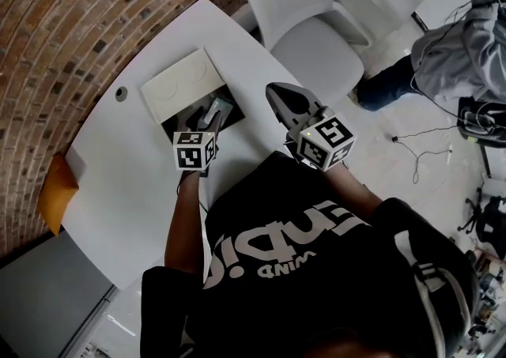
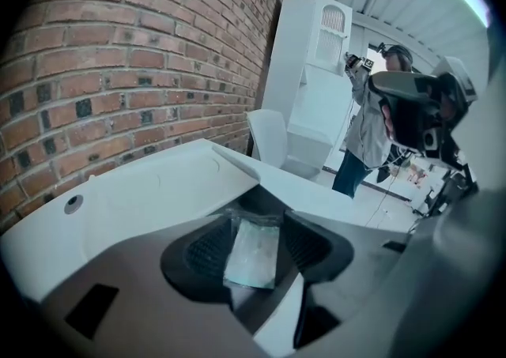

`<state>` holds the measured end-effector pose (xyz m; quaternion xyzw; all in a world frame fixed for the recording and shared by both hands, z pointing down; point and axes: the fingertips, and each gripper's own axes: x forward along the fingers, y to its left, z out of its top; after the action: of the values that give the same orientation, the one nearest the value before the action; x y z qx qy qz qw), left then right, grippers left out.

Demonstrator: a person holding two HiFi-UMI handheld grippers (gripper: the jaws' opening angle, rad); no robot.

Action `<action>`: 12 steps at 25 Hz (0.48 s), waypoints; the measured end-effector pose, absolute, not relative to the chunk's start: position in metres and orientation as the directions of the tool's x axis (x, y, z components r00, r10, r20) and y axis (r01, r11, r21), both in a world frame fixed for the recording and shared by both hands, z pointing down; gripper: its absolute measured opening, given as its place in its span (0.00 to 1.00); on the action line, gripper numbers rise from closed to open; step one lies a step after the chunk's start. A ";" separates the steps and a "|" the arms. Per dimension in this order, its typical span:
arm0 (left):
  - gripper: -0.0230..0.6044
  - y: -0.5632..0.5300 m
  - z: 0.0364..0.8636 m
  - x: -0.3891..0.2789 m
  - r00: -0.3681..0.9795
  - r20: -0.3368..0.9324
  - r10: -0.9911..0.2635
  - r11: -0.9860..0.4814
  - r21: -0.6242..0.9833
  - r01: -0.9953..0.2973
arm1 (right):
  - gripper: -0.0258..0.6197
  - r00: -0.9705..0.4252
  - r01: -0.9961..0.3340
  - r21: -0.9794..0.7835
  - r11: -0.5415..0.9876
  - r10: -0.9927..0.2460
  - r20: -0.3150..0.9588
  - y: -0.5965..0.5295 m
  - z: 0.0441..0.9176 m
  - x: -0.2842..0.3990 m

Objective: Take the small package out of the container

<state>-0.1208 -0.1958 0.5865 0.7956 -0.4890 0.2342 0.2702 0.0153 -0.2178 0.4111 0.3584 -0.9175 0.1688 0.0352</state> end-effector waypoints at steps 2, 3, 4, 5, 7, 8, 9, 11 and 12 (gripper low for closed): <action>0.38 -0.197 0.593 -0.119 0.414 0.651 -0.636 -0.382 0.201 -0.902 | 0.04 -0.740 -0.670 -0.284 0.686 -0.646 0.186 -0.217 0.412 0.017; 0.38 -0.198 0.596 -0.118 0.413 0.658 -0.629 -0.382 0.202 -0.902 | 0.04 -0.740 -0.671 -0.284 0.685 -0.647 0.186 -0.217 0.412 0.017; 0.38 -0.199 0.598 -0.118 0.412 0.666 -0.622 -0.381 0.202 -0.902 | 0.04 -0.739 -0.672 -0.284 0.684 -0.647 0.187 -0.217 0.412 0.018; 0.38 -0.199 0.601 -0.119 0.410 0.673 -0.615 -0.382 0.200 -0.902 | 0.04 -0.738 -0.673 -0.284 0.683 -0.648 0.188 -0.217 0.413 0.019; 0.38 -0.199 0.607 -0.119 0.407 0.688 -0.600 -0.387 0.195 -0.901 | 0.04 -0.736 -0.674 -0.283 0.682 -0.650 0.189 -0.216 0.413 0.019; 0.38 -0.199 0.609 -0.119 0.406 0.695 -0.593 -0.392 0.192 -0.900 | 0.04 -0.736 -0.675 -0.282 0.682 -0.651 0.189 -0.216 0.413 0.020; 0.38 -0.199 0.612 -0.120 0.406 0.703 -0.585 -0.397 0.189 -0.898 | 0.04 -0.735 -0.676 -0.281 0.681 -0.651 0.190 -0.216 0.413 0.020; 0.38 -0.201 0.617 -0.121 0.403 0.717 -0.568 -0.405 0.183 -0.896 | 0.04 -0.734 -0.677 -0.283 0.679 -0.651 0.194 -0.217 0.413 0.019; 0.38 -0.201 0.620 -0.122 0.402 0.725 -0.559 -0.409 0.181 -0.895 | 0.04 -0.734 -0.677 -0.285 0.678 -0.651 0.196 -0.219 0.414 0.018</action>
<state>-0.1221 -0.2012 0.6202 0.7867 -0.4620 0.2922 0.2869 0.0181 -0.2186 0.4140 0.3628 -0.9152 0.1711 0.0390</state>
